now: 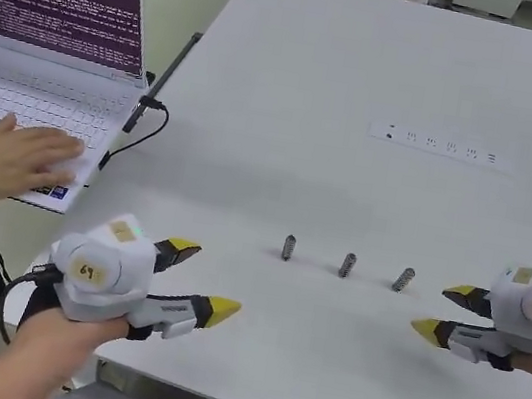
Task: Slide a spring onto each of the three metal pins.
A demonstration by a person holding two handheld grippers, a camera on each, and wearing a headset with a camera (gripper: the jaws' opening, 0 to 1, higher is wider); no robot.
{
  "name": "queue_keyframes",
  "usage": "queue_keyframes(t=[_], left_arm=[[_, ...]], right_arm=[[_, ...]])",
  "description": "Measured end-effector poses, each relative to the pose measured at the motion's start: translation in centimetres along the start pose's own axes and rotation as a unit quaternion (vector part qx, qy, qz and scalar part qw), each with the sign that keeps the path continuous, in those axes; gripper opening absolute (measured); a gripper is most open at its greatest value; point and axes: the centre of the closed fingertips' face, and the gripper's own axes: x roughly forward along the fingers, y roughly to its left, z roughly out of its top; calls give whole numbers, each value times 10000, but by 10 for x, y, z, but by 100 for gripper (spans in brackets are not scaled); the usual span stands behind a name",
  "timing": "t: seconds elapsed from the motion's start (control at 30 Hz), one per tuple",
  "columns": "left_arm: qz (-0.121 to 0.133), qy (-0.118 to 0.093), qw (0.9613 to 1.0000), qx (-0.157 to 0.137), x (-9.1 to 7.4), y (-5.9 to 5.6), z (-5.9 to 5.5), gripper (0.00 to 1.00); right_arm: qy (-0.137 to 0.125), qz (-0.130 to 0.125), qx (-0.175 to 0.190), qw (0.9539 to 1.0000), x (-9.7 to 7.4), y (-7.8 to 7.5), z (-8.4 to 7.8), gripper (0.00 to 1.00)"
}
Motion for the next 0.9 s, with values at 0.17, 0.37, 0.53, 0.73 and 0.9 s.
queue_keyframes(t=[0.17,0.37,0.53,0.73,0.9], left_arm=[[-38,-3,10000,33,1,-2,1,51],[-68,-11,10000,67,1,-3,2,52],[-97,-24,9999,105,0,-5,4,52],[-123,-23,9998,139,-1,-6,4,52],[-134,-44,9997,174,-2,-7,6,52]], right_arm=[[-116,-90,162,9998,-9,8,-4,43],[-359,-122,458,9982,-19,16,-3,47],[-507,-148,650,9965,-27,26,-4,51],[-619,-185,832,9944,-35,37,-7,54],[-711,-209,973,9925,-39,45,-10,57]])
